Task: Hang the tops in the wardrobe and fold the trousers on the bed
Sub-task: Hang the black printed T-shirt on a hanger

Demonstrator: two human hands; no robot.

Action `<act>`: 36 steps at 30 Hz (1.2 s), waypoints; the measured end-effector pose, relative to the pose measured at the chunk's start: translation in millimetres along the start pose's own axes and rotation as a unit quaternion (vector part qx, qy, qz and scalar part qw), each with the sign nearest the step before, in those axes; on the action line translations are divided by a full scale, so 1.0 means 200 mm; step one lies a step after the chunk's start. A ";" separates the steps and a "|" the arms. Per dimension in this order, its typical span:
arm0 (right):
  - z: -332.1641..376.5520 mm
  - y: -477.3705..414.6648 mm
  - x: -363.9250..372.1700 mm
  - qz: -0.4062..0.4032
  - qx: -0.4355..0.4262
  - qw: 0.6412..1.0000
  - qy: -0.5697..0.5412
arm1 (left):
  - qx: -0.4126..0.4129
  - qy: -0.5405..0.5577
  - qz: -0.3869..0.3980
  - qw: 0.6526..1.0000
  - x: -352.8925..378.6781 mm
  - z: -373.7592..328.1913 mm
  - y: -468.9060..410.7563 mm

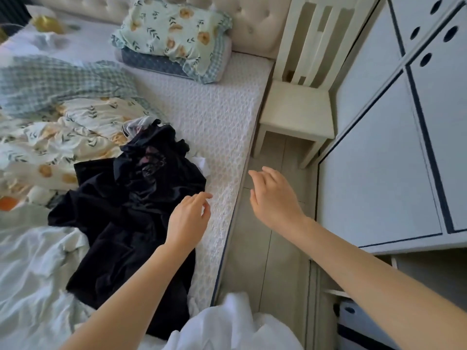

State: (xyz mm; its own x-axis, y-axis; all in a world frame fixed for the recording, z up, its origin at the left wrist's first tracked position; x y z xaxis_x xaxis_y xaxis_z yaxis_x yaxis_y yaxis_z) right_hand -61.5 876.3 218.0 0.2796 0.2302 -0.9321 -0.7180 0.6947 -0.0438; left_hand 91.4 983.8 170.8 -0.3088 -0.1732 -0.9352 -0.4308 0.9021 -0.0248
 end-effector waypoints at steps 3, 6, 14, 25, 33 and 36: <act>-0.01 -0.13 0.13 0.041 -0.014 0.999 0.001 | -0.028 -0.008 0.015 0.999 0.04 0.12 -0.08; -0.04 -0.28 0.24 0.073 -0.032 0.997 0.001 | -0.060 -0.022 0.029 0.998 0.10 0.21 -0.18; -0.20 -0.73 0.46 0.167 -0.092 0.982 0.009 | -0.166 -0.019 0.047 0.985 0.29 0.33 -0.50; -0.31 -1.30 0.74 0.267 -0.148 0.952 -0.008 | -0.310 -0.013 0.105 0.945 0.52 0.66 -0.81; -0.21 -1.66 1.06 0.313 -0.150 0.938 -0.004 | -0.359 -0.003 0.121 0.926 0.60 1.12 -1.03; -0.14 -1.80 1.21 0.326 -0.146 0.934 -0.004 | -0.355 -0.015 0.124 0.926 0.62 1.32 -1.16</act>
State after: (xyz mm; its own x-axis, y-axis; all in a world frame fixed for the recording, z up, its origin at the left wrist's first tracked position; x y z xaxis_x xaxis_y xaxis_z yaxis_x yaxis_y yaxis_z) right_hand 246.2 662.5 -2.3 -0.2739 0.5462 -0.7916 -0.8801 0.1895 0.4353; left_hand 376.8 858.5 -32.5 -0.4547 0.0254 -0.8903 -0.8019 0.4232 0.4217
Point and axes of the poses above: each hand's wrist, its own y-axis away from the middle knuckle, its own x-axis out of the palm, z = x × y, the point moved 6 cm from there along -y, towards the middle knuckle, and after that the axes turned 11 degrees about -y, right-handed, at the moved point
